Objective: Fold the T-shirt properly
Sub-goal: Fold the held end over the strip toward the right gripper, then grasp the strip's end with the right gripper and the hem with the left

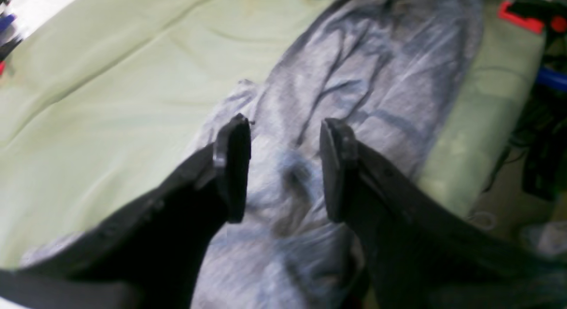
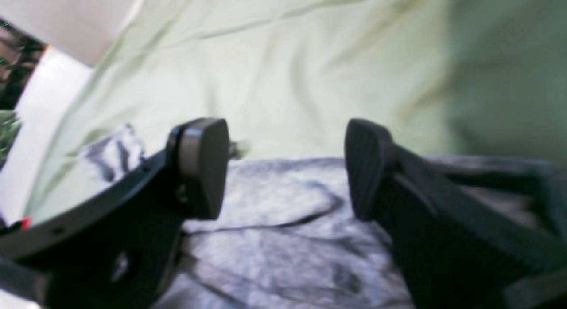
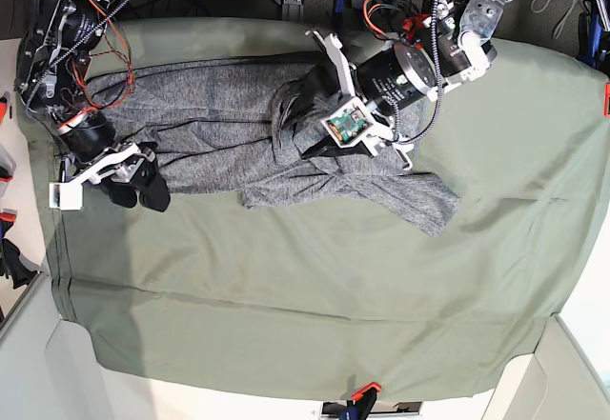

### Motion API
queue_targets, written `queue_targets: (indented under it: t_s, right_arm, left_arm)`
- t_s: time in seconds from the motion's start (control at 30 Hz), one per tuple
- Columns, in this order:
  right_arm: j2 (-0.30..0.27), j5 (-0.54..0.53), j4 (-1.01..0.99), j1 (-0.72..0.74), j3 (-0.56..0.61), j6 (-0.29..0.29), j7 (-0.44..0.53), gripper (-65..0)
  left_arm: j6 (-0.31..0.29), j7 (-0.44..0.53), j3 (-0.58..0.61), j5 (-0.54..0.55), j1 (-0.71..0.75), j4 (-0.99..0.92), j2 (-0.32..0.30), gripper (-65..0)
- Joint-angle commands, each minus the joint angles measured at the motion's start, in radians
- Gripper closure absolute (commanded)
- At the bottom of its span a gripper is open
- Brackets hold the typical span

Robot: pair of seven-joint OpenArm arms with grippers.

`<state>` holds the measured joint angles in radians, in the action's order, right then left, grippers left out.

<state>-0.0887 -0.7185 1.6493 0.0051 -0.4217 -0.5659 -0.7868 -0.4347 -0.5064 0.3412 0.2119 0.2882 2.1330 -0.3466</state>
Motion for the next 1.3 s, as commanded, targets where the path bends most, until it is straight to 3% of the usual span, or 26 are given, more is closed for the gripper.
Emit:
queue_targets:
  t_s: [0.0,0.13,0.3,0.37,0.43,0.57,0.8,0.93,1.13,1.2,1.27]
  right_arm:
    - [-0.008,-0.030,0.016,0.013,0.018,-0.018,0.018,-40.7]
    - [-0.008,-0.029,0.016,0.013,0.137,-0.026,0.018,-40.7]
    - [-0.008,0.006,0.016,0.020,0.391,-0.026,0.049,-40.7]
    - [-0.008,0.074,0.016,0.026,0.499,-0.025,0.102,-40.7]
    - [-0.008,0.169,0.016,0.038,0.599,-0.014,0.159,-40.7]
    - [-0.005,0.319,0.016,0.077,0.735,0.021,0.214,-40.7]
    - [0.040,0.363,0.016,0.094,0.760,0.021,0.212,-40.7]
    - [0.036,0.371,0.016,0.089,0.750,0.021,0.200,-40.7]
    - [0.036,0.375,0.016,0.083,0.698,0.021,0.185,-40.7]
    - [0.036,0.371,0.016,0.083,0.673,0.021,0.185,-40.7]
    - [0.036,0.371,0.016,0.083,0.646,0.021,0.185,-40.7]
  left_arm:
    - [0.004,0.023,-0.027,0.009,-0.005,0.018,-0.005,-28.6]
    - [0.005,0.024,-0.154,0.009,-0.006,0.013,-0.005,-28.6]
    - [0.004,0.042,-0.330,0.034,-0.009,-0.058,-0.005,-28.6]
    - [-0.018,0.050,-0.388,0.063,-0.020,-0.109,-0.006,-28.6]
    - [-0.077,0.054,-0.430,0.087,-0.036,-0.174,-0.006,-28.6]
    - [-0.124,0.086,-0.446,0.131,-0.072,-0.328,-0.029,-28.6]
    - [-0.154,0.143,-0.446,0.131,-0.190,-0.571,-0.036,-28.6]
    - [-0.263,0.180,-0.446,0.106,-0.259,-0.683,-0.039,-28.6]
    - [-0.263,0.235,-0.445,0.106,-0.271,-0.741,-0.055,-28.3]
    - [-0.263,0.264,-0.445,0.106,-0.272,-0.741,-0.055,-23.0]
    - [-0.263,0.311,-0.445,0.106,-0.272,-0.741,-0.055,-12.2]
